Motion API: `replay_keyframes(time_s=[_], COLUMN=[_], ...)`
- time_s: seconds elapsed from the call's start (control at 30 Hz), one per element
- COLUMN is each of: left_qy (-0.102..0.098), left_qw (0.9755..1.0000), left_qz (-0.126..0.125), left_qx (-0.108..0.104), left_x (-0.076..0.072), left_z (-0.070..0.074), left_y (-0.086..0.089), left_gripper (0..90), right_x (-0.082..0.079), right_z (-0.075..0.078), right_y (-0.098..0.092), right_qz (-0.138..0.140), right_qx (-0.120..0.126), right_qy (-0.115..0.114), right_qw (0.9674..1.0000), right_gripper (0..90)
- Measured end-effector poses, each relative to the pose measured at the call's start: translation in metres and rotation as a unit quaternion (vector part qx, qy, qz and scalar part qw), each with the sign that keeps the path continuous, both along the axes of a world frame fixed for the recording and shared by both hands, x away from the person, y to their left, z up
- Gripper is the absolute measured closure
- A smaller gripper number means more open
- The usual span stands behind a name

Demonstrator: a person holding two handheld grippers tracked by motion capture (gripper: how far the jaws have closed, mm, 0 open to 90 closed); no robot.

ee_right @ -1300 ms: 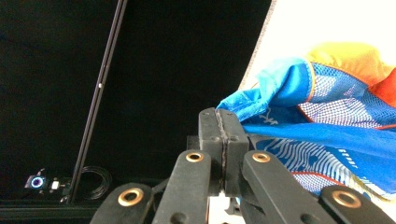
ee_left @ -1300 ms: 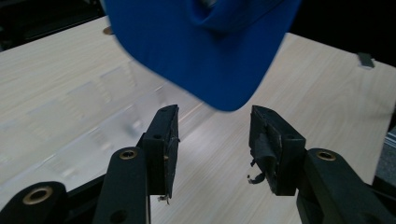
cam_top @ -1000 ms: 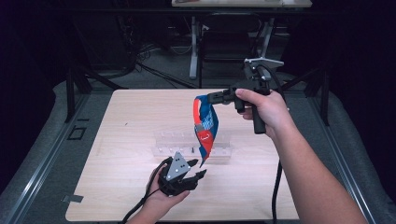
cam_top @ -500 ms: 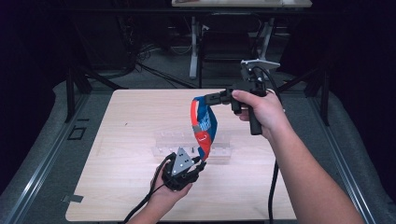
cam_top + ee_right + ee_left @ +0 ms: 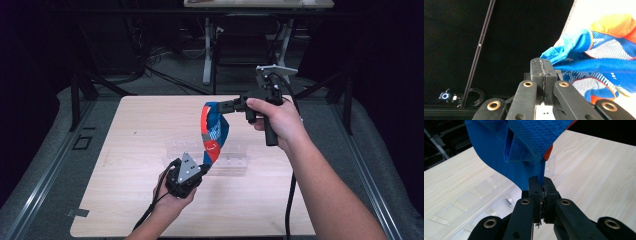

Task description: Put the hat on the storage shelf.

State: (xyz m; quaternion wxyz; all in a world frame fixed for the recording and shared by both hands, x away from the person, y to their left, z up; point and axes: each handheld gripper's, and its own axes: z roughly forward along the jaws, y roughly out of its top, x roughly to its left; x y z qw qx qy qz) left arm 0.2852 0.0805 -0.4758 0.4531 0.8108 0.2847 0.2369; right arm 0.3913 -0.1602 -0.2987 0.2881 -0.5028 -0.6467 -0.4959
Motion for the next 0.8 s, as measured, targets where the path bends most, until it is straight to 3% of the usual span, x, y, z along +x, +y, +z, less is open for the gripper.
replay_keyframes(time_s=[0.4,0.8], left_qy=[0.014,0.035], left_qw=[0.9995,0.998], left_qz=[0.008,0.012], left_qx=[-0.026,-0.05], left_x=[0.017,0.029], left_z=[0.005,-0.01], left_y=[0.018,0.026], left_gripper=[88.4,88.4], right_x=[0.002,0.008], right_z=[-0.015,-0.043], right_y=[0.001,0.002], right_qz=[-0.005,-0.015], right_qx=[-0.003,-0.015], right_qy=[0.0,0.019], right_qw=[1.0,0.9996], right_gripper=[90.0,90.0])
